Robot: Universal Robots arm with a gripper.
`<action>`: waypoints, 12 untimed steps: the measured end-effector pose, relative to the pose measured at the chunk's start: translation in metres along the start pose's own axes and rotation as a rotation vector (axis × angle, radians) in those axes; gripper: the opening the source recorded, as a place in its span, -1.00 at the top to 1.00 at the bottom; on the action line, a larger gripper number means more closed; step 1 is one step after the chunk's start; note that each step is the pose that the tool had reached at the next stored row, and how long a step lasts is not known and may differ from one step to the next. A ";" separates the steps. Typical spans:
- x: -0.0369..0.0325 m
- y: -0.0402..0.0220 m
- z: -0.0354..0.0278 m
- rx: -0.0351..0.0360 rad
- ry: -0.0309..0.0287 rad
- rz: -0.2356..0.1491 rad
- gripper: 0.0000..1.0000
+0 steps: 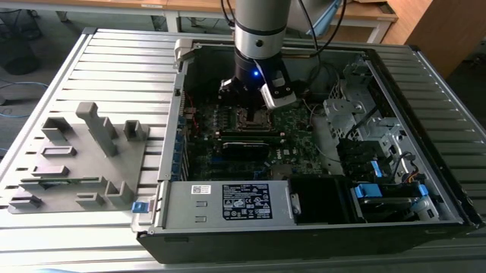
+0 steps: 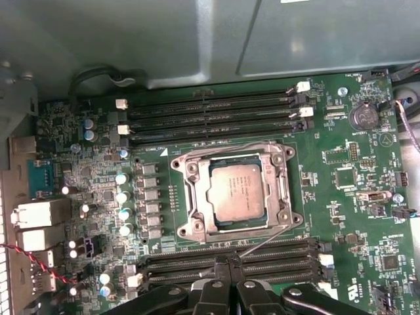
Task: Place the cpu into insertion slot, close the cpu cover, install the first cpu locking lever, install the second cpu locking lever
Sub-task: 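Install the second cpu locking lever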
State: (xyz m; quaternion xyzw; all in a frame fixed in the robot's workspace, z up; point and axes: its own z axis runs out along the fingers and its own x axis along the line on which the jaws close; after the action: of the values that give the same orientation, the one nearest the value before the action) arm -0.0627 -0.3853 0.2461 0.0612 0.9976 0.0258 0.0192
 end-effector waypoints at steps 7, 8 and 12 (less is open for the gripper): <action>0.0038 0.0030 0.0026 -0.0001 -0.0001 0.000 0.79; 0.0044 0.0029 0.0035 0.0000 -0.0002 0.000 0.79; 0.0056 0.0026 0.0058 0.0000 -0.0005 0.000 0.79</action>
State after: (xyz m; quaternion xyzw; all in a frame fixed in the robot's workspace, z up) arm -0.0677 -0.3818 0.2402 0.0613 0.9976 0.0258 0.0194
